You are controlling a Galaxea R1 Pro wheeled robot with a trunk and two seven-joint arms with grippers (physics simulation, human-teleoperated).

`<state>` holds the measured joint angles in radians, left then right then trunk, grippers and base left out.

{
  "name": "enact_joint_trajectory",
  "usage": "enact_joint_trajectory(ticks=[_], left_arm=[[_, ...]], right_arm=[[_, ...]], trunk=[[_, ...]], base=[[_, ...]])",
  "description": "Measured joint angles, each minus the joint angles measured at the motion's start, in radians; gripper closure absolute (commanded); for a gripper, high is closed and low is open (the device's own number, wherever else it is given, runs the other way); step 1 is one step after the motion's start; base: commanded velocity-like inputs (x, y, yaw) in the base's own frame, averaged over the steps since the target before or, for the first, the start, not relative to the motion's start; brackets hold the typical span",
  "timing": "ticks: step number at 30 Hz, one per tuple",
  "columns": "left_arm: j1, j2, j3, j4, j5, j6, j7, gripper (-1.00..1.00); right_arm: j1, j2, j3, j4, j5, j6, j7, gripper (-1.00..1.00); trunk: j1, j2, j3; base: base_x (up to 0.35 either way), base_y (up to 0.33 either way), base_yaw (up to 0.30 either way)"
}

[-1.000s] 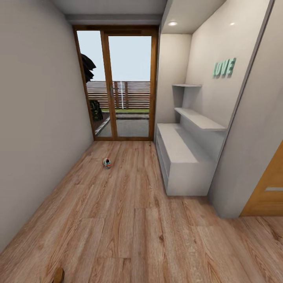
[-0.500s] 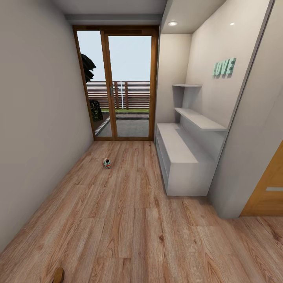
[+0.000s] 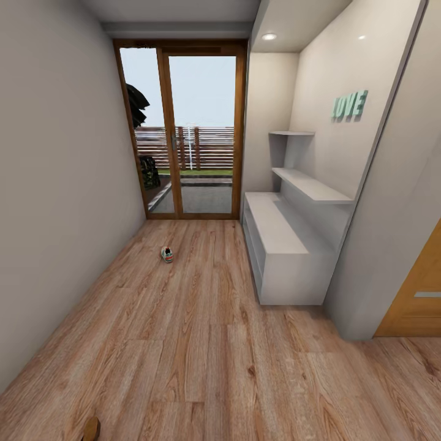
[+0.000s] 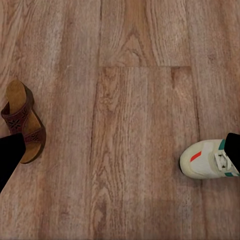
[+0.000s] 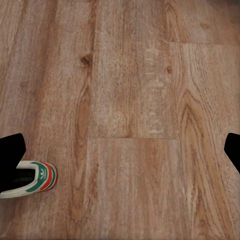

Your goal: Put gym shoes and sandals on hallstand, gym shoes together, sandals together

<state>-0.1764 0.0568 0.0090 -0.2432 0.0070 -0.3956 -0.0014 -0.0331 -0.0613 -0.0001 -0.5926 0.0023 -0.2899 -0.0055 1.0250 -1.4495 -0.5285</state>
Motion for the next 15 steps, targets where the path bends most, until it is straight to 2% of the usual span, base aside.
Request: enact_joint_trajectory(ticks=[3, 6, 15], left_arm=[[0.000, 0.000, 0.001, 0.000, 0.000, 0.000, 0.000, -1.00], [0.000, 0.000, 0.000, 0.000, 0.000, 0.000, 0.000, -1.00], [0.001, 0.000, 0.000, 0.000, 0.000, 0.000, 0.000, -1.00]], right_arm=[[0.000, 0.000, 0.000, 0.000, -0.001, 0.001, 0.000, -1.00], [0.000, 0.000, 0.000, -0.001, -0.001, 0.001, 0.000, -1.00], [0.000, 0.000, 0.000, 0.000, -0.002, 0.001, 0.000, -1.00]], trunk=[[0.000, 0.000, 0.000], [0.000, 0.000, 0.000], [0.000, 0.000, 0.000]], base=[[0.218, 0.000, 0.008], [0.230, 0.000, 0.133], [0.042, 0.000, 0.215]])
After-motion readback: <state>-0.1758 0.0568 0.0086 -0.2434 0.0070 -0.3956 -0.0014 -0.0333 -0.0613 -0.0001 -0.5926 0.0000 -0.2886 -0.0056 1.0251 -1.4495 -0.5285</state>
